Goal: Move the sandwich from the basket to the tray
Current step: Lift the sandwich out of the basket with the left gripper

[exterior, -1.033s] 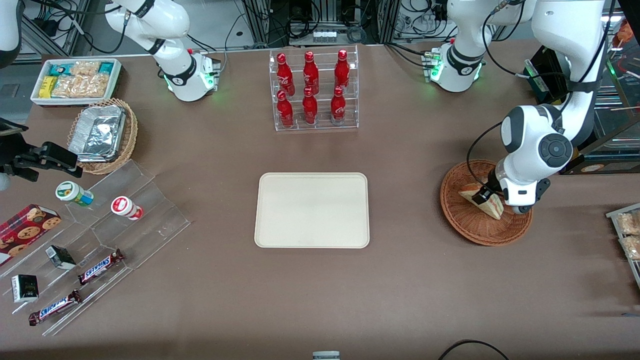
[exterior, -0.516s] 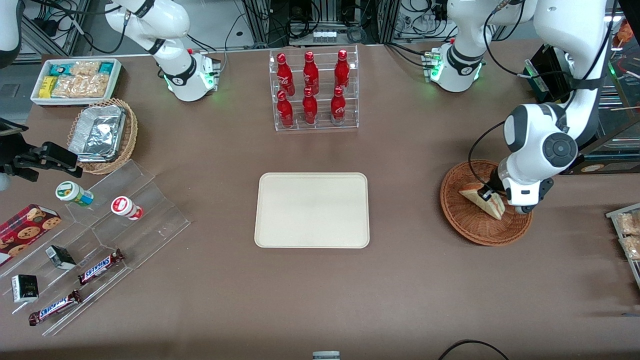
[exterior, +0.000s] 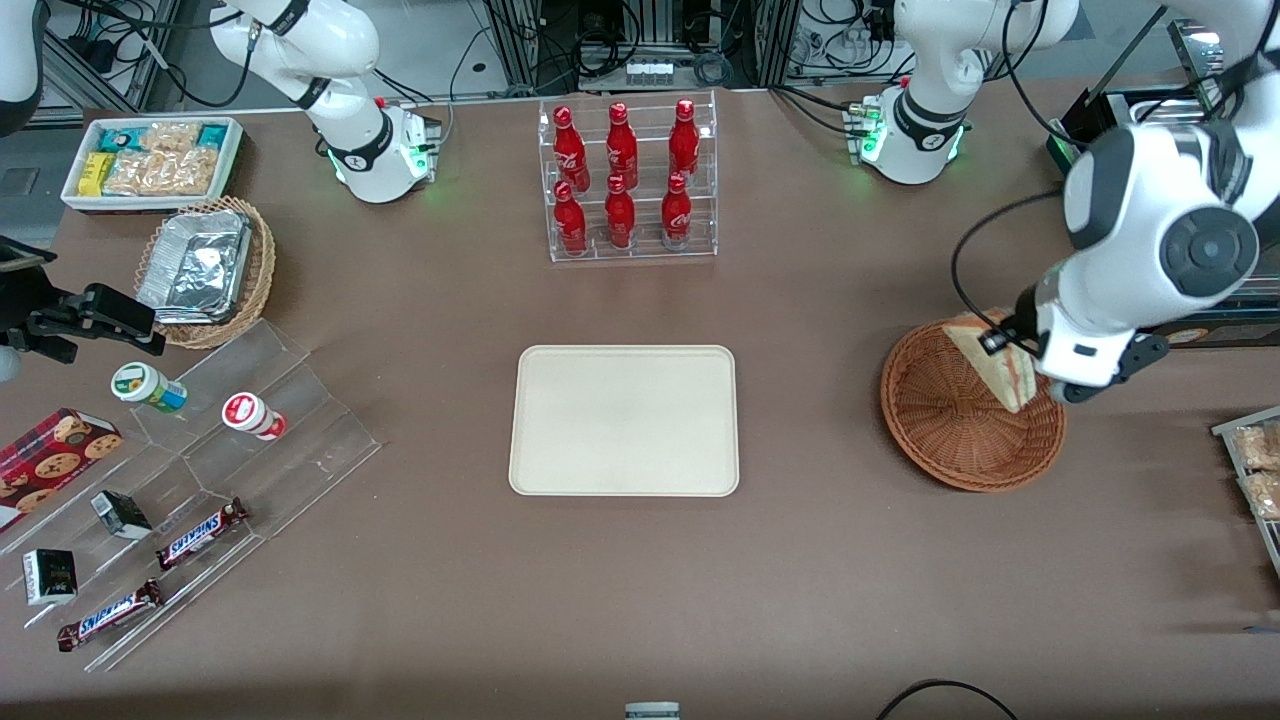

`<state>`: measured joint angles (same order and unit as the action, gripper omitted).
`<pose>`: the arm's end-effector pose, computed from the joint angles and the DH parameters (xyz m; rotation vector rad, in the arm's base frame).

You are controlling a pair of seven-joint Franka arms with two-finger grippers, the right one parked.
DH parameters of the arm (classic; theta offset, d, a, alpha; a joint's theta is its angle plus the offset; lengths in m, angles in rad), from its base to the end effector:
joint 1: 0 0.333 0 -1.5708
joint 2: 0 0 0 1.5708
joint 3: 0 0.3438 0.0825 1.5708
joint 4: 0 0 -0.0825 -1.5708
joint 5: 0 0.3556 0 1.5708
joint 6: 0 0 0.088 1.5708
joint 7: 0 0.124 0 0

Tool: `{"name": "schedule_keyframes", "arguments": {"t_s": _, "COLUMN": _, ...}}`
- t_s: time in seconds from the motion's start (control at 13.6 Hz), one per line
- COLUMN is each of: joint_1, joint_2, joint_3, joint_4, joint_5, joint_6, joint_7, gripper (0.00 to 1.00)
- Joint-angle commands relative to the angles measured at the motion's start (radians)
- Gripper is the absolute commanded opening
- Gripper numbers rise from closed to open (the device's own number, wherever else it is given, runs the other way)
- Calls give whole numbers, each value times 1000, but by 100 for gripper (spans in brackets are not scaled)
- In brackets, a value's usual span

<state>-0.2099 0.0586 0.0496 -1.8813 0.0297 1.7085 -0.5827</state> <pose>0.5149 -0.0804 0.4792 -2.9478 -0.6208 0.3087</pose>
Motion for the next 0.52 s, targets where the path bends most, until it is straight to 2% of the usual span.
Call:
{"name": "schedule_keyframes", "arguments": {"t_s": 0.0, "joint_1": -121, "joint_2": -11, "joint_3": 6, "joint_4": 80, "joint_5": 13, "joint_6": -84, "joint_7": 38, "gripper": 21}}
{"name": "schedule_keyframes", "arguments": {"t_s": 0.22, "joint_1": -267, "joint_2": 3, "joint_3": 4, "joint_4": 149, "joint_5": -2, "joint_6": -81, "joint_7": 53, "gripper": 24}}
{"name": "schedule_keyframes", "arguments": {"t_s": 0.44, "joint_1": -361, "joint_2": 96, "joint_3": 4, "joint_4": 252, "joint_5": -62, "joint_6": -73, "joint_7": 41, "gripper": 24}}
